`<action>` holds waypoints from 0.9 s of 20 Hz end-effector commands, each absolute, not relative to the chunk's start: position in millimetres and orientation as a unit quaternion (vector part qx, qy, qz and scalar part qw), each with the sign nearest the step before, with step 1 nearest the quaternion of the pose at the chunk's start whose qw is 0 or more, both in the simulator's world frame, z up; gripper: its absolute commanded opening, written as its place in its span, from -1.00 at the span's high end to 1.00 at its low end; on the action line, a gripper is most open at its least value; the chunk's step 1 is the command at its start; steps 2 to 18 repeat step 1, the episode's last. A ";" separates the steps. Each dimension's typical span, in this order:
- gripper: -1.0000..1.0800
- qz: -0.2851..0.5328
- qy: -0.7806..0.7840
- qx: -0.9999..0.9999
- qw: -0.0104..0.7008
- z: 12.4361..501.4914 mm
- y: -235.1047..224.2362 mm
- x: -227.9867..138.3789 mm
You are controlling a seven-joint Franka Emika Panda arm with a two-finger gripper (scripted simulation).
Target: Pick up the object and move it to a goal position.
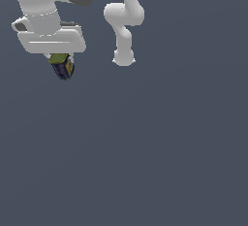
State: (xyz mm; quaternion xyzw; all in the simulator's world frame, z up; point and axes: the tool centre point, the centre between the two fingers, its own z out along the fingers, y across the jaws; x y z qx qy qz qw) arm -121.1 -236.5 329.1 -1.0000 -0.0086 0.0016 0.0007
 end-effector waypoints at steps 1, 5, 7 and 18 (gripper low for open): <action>1.00 0.000 -0.009 -1.000 0.000 332.0 -237.8 -119.9; 1.00 0.000 -0.009 -1.000 0.000 332.0 -237.8 -119.9; 1.00 0.000 -0.009 -1.000 0.000 332.0 -237.8 -119.9; 1.00 0.000 -0.009 -1.000 0.000 332.0 -237.8 -119.9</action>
